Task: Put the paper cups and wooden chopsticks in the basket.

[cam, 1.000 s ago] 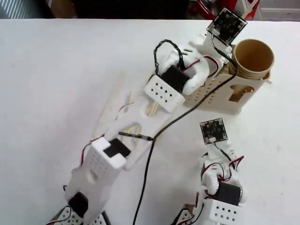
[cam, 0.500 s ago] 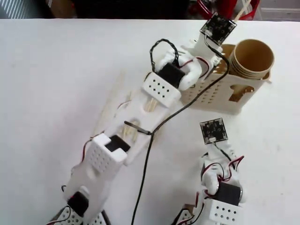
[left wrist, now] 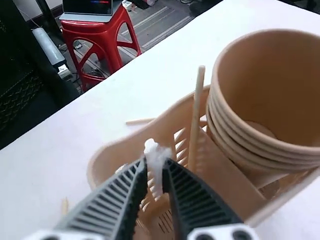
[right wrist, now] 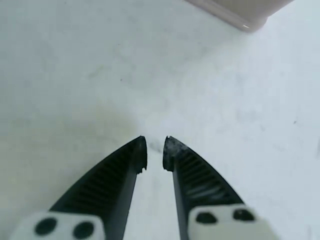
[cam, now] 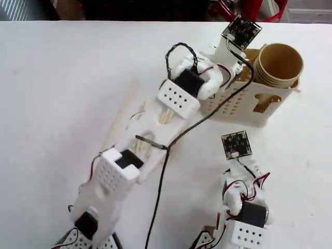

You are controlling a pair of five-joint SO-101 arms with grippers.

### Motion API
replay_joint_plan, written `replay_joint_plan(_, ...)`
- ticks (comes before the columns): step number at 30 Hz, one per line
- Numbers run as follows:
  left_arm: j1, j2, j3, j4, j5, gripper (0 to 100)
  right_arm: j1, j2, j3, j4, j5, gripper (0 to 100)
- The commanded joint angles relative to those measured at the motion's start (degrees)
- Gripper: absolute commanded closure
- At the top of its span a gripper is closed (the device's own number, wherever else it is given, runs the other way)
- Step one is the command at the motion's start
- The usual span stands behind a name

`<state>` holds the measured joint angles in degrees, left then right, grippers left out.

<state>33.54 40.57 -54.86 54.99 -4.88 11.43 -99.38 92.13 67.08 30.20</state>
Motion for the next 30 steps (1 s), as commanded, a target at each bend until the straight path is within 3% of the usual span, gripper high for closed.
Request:
replay_joint_plan(1, -1.4, -10.8, -3.7, 2.4, 0.2, 93, -0.2, -0.7, -0.3, -0.1, -0.5, 93.2)
replay_joint_plan(6, -8.8, -19.0, -3.3, 17.9, 0.2, 93, -0.2, -0.7, -0.3, -0.1, -0.5, 93.1)
replay_joint_plan(9, -17.8, -19.3, -3.7, 30.8, 0.6, 93, -0.2, -0.7, -0.3, -0.1, 0.5, 93.0)
replay_joint_plan(11, -23.7, -19.3, -3.4, 34.6, 1.1, 93, -0.2, -0.7, -0.3, -0.1, 1.1, 92.9)
replay_joint_plan(16, -34.9, -16.7, 1.7, 37.5, 1.1, 93, -1.5, -0.2, -3.3, 0.0, 1.5, 92.8)
replay_joint_plan(23, -43.5, -8.8, 14.7, 35.9, 0.1, 88, -12.4, 3.4, -10.5, 1.4, 1.4, 92.8)
replay_joint_plan(26, -45.4, -6.5, 17.2, 35.0, -1.8, 86, -15.3, 11.6, -15.7, -0.4, 1.3, 92.8)
replay_joint_plan(30, -45.7, -3.4, 21.1, 33.8, 1.2, 86, -22.4, 29.8, -30.0, -0.5, 0.3, 92.8)
